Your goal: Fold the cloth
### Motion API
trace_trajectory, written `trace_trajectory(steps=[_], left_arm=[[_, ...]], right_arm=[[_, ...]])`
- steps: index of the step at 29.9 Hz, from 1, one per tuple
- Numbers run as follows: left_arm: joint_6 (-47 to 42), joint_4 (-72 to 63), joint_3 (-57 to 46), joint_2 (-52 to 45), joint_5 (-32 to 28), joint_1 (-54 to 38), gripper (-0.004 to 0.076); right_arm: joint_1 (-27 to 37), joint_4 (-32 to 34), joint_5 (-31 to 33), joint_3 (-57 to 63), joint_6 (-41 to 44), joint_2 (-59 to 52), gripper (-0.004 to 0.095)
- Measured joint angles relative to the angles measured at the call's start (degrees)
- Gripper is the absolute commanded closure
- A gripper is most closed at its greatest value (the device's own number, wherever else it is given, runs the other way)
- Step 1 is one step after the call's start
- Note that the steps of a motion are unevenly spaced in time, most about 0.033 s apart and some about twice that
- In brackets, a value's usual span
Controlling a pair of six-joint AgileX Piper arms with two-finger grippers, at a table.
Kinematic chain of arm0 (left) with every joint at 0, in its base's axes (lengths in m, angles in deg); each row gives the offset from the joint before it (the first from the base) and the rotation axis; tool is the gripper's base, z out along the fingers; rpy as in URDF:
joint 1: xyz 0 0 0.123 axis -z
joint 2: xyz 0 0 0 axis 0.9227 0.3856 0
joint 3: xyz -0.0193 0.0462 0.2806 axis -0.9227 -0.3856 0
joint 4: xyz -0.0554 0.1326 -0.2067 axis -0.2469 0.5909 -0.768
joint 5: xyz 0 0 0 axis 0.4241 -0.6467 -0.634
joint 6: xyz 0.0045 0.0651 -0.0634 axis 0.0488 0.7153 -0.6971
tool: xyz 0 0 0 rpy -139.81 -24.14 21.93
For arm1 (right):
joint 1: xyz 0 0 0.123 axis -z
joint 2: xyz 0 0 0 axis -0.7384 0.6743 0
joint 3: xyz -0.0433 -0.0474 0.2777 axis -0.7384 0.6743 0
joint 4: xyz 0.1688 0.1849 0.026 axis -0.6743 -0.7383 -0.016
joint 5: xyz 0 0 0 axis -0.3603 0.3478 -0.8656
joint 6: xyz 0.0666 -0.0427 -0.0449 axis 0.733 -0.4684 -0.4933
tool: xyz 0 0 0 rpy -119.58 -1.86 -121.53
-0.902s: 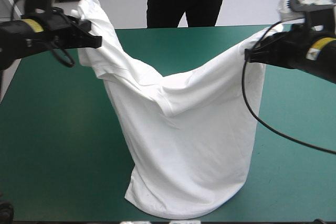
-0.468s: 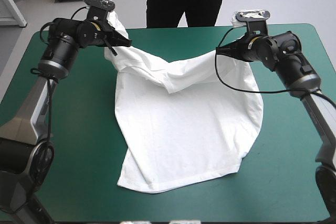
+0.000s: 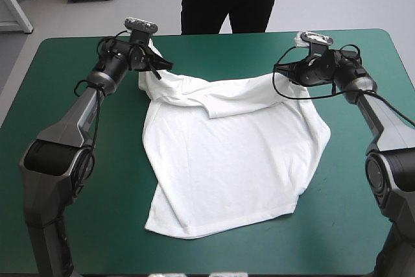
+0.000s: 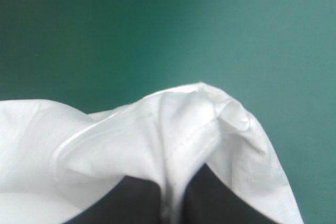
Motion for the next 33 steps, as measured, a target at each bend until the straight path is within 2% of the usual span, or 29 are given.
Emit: trace_trajectory(steps=[3,4,6,7,9,10,12,13,18,29,33], left_arm=[[-2.0,0.1,0.0,2.8,-0.7,0.0,0.0709],[-2.4,0.1,0.0,3.6,-0.7,0.0,0.0670],[-2.7,0.1,0.0,5.1,-0.7,0.0,0.0549],[-2.8,0.1,0.0,5.6,-0.7,0.0,0.0445],[-3.0,-0.8,0.0,6.3,0.1,0.0,0.0294],[-3.0,-1.4,0.0,6.4,0.8,0.0,0.0194],[-3.0,-2.0,0.2,6.4,2.5,0.0,0.0097],[-3.0,-2.2,0.8,6.1,3.9,0.0,0.0076],[-2.6,-2.3,4.4,2.3,12.6,0.0,0.0102],[1.5,-2.3,6.2,-15.2,24.7,0.0,0.0181],[1.5,-2.5,6.2,-21.0,28.7,0.0,0.0196]], right_arm=[[0.9,-0.5,0.3,0.0,-0.1,1.9,0.0830],[1.1,-0.6,0.3,0.0,-0.1,2.1,0.0745],[1.5,-0.9,0.7,0.0,-0.4,2.6,0.0583],[1.6,-1.3,1.2,0.0,-0.8,2.6,0.0494],[1.8,-2.3,2.1,0.0,-2.3,2.8,0.0369],[1.8,-2.5,2.6,0.0,-2.8,2.8,0.0331],[1.8,-2.9,4.7,-0.6,-3.2,2.9,0.0319],[1.8,-3.0,6.0,-1.2,-3.4,2.9,0.0328],[1.8,-3.0,13.2,-6.4,-3.7,2.3,0.0363],[1.8,0.2,31.8,-11.0,-5.1,-9.1,0.0378],[1.8,1.4,33.8,-11.0,-5.3,-13.5,0.0416]])
